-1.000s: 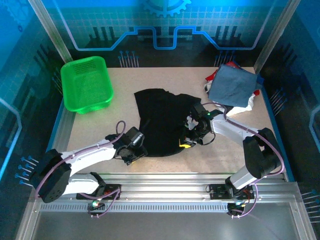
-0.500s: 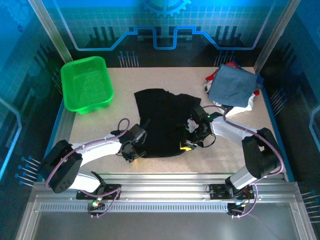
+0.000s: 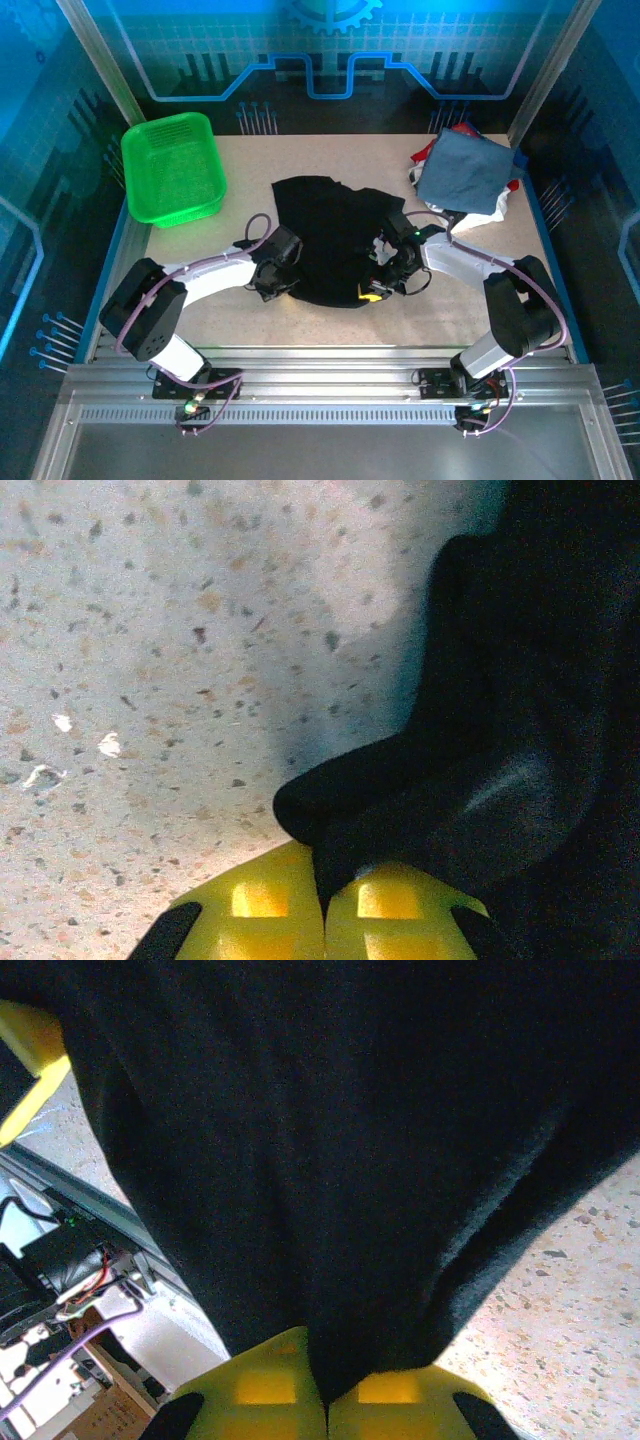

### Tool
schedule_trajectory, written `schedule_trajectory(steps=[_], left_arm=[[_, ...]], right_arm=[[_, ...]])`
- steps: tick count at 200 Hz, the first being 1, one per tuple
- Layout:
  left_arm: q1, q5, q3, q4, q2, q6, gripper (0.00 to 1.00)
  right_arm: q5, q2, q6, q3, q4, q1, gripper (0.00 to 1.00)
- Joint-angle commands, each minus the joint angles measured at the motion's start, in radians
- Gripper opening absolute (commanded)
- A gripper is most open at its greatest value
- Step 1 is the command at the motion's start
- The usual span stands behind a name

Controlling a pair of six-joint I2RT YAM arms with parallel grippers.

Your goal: Fold and stack the t-shirts

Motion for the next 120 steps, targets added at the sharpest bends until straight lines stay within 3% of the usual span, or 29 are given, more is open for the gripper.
schedule_trajectory(steps=[1,67,120], left_arm=[[-0.02,-0.038,0.024,-0.084,-0.071,0.04,0.0],[-0.149,-0.075,-0.138,-0.31,-0.522,-0.129,0.0],[-0.227,-0.057,-0.011,-0.38,-0.564,-0.146,0.0]], right_arm=[[-0.03,-0.038,-0.03,-0.006,-0.058,-0.011,0.0],[-0.056,-0.204,-0.024,-0.06,-0.205,-0.042,0.0],[-0.07,-0.358,0.1,-0.084,-0.264,0.053,0.0]])
